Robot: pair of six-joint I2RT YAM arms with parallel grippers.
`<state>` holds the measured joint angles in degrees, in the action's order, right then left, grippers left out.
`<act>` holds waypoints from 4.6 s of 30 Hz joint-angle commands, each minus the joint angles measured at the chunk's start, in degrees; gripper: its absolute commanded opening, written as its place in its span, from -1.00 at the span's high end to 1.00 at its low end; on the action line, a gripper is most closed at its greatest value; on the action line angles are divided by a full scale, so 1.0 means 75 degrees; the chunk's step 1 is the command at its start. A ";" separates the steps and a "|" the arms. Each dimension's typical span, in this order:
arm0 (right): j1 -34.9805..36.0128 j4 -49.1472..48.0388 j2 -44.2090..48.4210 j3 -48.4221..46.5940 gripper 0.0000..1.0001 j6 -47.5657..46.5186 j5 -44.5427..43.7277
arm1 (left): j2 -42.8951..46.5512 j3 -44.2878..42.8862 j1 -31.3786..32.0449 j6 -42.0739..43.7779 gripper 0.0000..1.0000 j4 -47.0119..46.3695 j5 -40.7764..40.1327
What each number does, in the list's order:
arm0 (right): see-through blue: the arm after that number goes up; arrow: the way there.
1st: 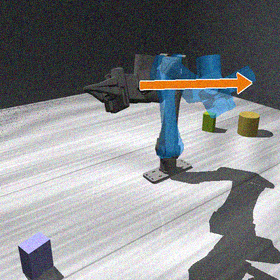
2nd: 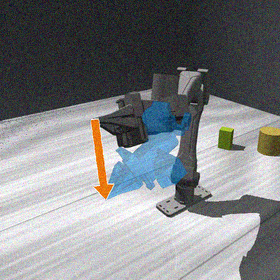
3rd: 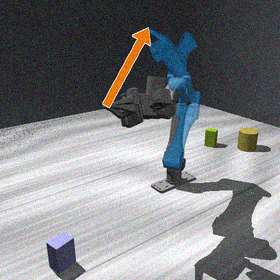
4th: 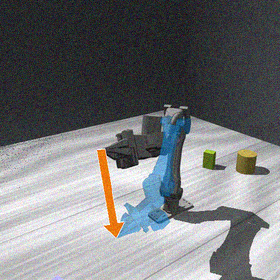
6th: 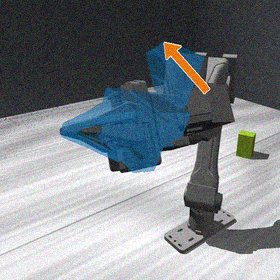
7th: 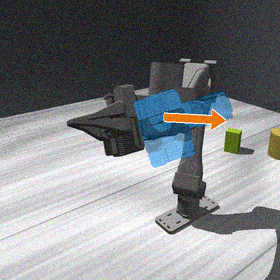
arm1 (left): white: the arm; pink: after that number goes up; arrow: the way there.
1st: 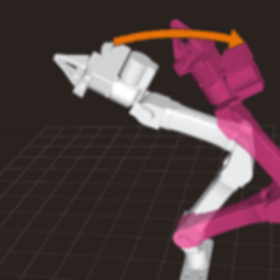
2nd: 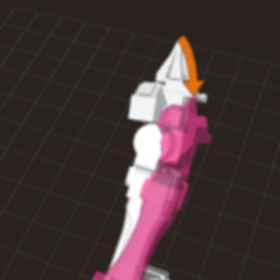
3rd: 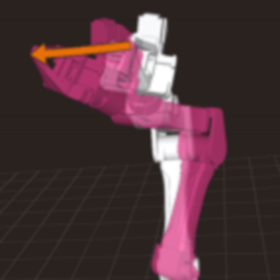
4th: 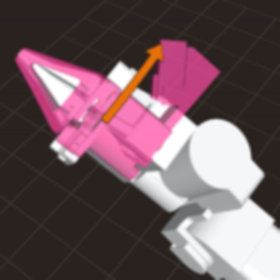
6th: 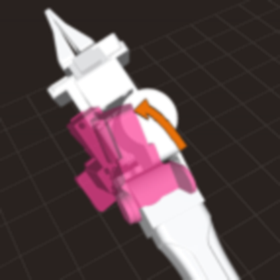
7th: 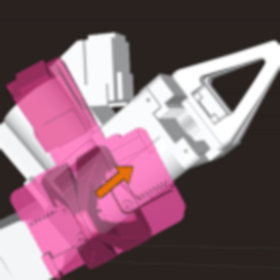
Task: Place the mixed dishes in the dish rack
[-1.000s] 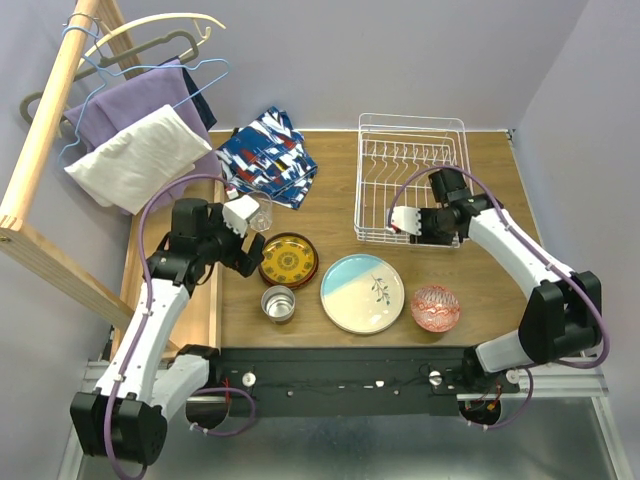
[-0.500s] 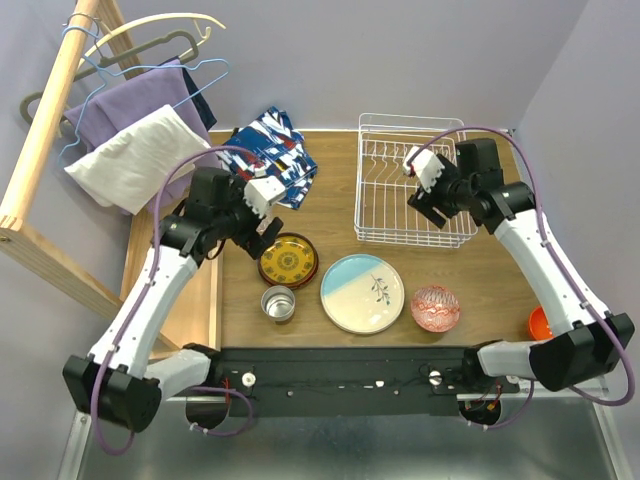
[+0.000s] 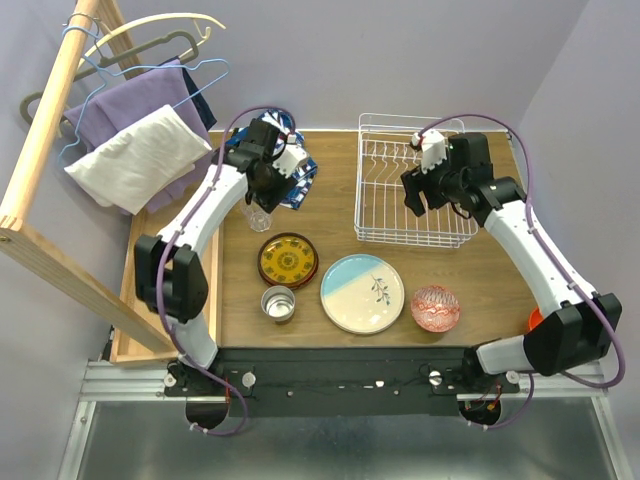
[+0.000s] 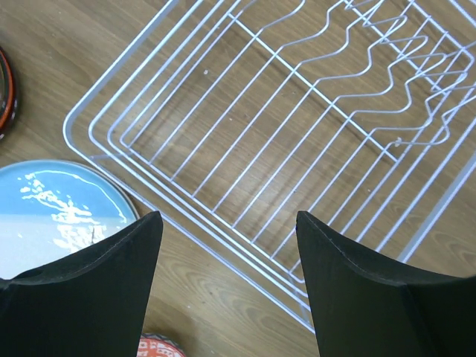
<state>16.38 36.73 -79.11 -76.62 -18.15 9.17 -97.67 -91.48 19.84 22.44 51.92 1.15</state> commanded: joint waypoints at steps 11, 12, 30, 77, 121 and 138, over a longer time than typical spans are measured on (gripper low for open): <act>-0.0051 0.1147 -0.1299 -0.0986 -0.66 -0.0318 0.2092 | -0.2060 -0.1608 -0.0008 -0.0390 -0.22 0.1175 -0.0399; -0.0040 0.1706 -0.1334 -0.1022 -0.65 -0.1122 0.2233 | -0.2060 -0.1537 -0.0008 -0.0378 -0.22 0.1152 -0.0387; -0.0051 0.2919 -0.1861 -0.0413 -0.38 -0.4258 0.1309 | -0.2001 -0.1267 -0.0020 -0.0495 -0.19 0.1222 -0.0247; -0.0052 0.2920 0.0095 -0.0727 -0.28 -0.2891 -0.0181 | -0.2282 -0.1185 -0.0043 -0.0226 0.13 0.0718 -0.0165; -0.1305 -0.3630 -0.4557 -0.3262 -1.00 1.0870 0.8773 | -0.0676 0.4030 0.4103 0.9290 1.00 -1.5091 -0.4758; -0.1130 -0.4557 -0.4522 -0.2852 -1.00 1.1396 0.8774 | -0.1051 0.3913 0.4890 0.8915 1.00 -1.4716 -0.4934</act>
<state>6.85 7.33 -114.30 -100.18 63.96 72.75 -103.94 -60.25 56.27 88.75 -52.60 -35.16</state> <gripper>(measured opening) 0.996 0.019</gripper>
